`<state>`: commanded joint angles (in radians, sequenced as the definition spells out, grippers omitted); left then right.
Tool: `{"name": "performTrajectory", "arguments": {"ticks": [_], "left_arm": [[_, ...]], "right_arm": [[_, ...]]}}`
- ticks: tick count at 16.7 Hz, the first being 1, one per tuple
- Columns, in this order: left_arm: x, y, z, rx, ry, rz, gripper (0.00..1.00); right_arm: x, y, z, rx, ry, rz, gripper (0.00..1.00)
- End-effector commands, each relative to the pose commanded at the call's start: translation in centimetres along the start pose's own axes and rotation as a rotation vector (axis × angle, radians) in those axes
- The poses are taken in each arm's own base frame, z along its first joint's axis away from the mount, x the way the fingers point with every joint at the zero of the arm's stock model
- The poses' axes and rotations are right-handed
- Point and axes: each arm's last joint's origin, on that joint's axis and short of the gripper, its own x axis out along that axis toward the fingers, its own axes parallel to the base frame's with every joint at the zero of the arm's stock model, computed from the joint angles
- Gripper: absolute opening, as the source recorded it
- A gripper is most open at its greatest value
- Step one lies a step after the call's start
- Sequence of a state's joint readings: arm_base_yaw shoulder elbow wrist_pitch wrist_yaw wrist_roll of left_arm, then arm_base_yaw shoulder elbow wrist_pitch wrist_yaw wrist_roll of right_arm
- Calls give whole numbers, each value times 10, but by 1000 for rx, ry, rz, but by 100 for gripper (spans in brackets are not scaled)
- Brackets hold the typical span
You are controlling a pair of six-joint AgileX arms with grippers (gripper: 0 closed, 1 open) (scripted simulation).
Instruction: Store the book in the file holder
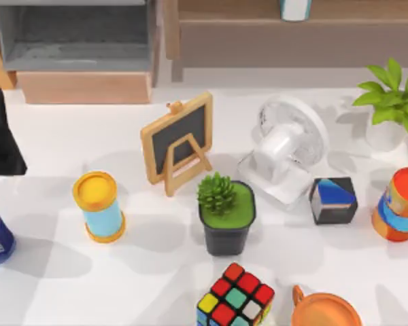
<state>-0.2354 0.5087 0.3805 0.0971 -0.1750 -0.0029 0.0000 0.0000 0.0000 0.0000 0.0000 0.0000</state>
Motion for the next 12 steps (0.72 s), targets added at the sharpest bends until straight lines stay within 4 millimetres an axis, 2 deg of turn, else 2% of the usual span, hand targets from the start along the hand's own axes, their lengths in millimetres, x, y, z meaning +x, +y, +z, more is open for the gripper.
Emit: {"name": "performTrajectory", "arguments": {"ticks": [4,7,9,12], "left_arm": [[57,-38,57,6,11,-14,100],[114,-88,85,9,11,-18,100],[154,-129,90,12,9,-15,100],[208,-199,77,14,3,-6,100]], "right_arm": [[0,0,0,0,0,0,100],[0,0,0,0,0,0,100],[0,0,0,0,0,0,100],[0,0,0,0,0,0,100]]}}
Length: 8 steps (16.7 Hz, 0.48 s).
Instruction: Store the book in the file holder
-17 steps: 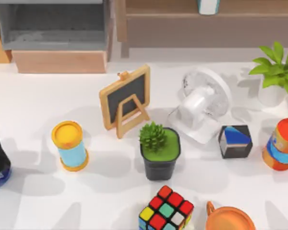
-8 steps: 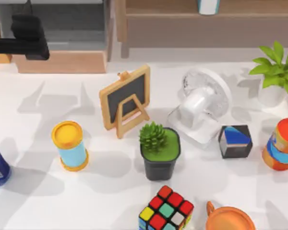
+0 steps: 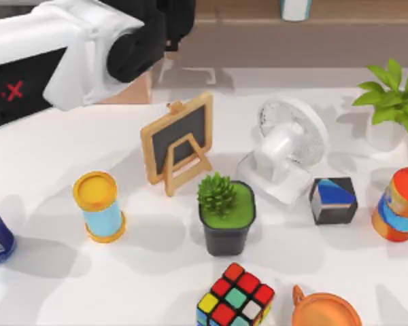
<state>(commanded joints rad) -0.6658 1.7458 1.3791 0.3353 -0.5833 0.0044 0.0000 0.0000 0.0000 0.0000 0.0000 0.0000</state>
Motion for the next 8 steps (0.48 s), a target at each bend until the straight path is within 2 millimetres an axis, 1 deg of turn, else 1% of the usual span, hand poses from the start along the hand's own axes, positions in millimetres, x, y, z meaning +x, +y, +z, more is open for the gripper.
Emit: {"name": "performTrajectory", "arguments": {"ticks": [2,4,6,8], "left_arm": [[29,-45,-20,0,-6,9,100],[50,-86,-47,-1,-13,19,100],[64,-119,-74,-5,-21,28,100],[72,-142,-96,-11,-31,36,100]], "right_arm": [[0,0,0,0,0,0,100],[0,0,0,0,0,0,100],[0,0,0,0,0,0,100],[0,0,0,0,0,0,100]]}}
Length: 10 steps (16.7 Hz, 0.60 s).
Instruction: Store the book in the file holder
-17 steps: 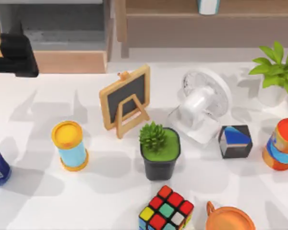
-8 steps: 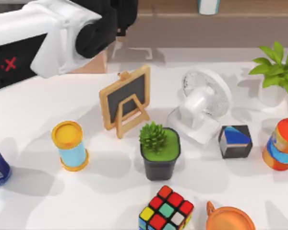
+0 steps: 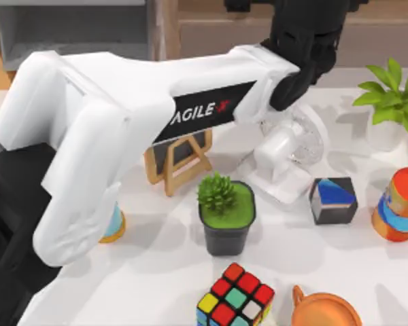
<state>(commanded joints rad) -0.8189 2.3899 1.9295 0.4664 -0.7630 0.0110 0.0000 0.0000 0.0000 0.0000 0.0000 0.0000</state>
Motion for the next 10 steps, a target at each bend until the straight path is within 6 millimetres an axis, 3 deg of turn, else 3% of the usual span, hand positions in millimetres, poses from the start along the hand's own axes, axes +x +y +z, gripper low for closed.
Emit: {"name": "performTrajectory", "arguments": {"ticks": [4,10], "left_arm": [[5,-20,-21,-11,-15,11,100],[7,-18,-22,-9,-12,13,100]], "right_arm": [[0,0,0,0,0,0,100],[0,0,0,0,0,0,100]]}}
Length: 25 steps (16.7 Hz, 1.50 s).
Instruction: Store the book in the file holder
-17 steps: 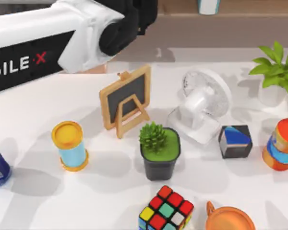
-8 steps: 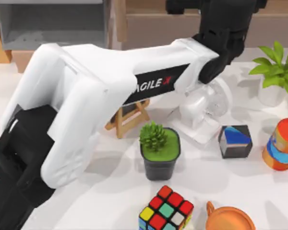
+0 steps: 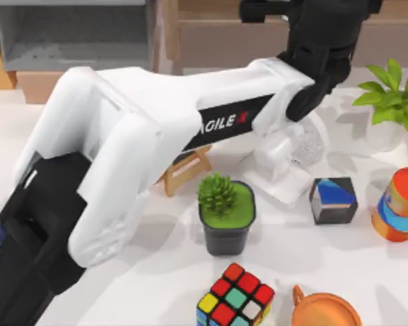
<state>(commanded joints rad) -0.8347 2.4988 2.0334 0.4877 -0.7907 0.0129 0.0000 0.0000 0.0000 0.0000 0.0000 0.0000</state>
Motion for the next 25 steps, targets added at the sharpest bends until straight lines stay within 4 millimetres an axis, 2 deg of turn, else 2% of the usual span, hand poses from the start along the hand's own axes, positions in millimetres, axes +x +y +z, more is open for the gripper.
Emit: {"name": "performTrajectory", "arguments": {"ticks": [7,11,24,25], "left_arm": [[17,-2,1,-2,-3,-3,100],[18,-2,1,-2,-3,-3,100],[18,-2,1,-2,-3,-3,2],[18,-2,1,-2,-3,-3,0]], "right_arm": [[0,0,0,0,0,0,100],[0,0,0,0,0,0,100],[0,0,0,0,0,0,100],[0,0,0,0,0,0,100]]}}
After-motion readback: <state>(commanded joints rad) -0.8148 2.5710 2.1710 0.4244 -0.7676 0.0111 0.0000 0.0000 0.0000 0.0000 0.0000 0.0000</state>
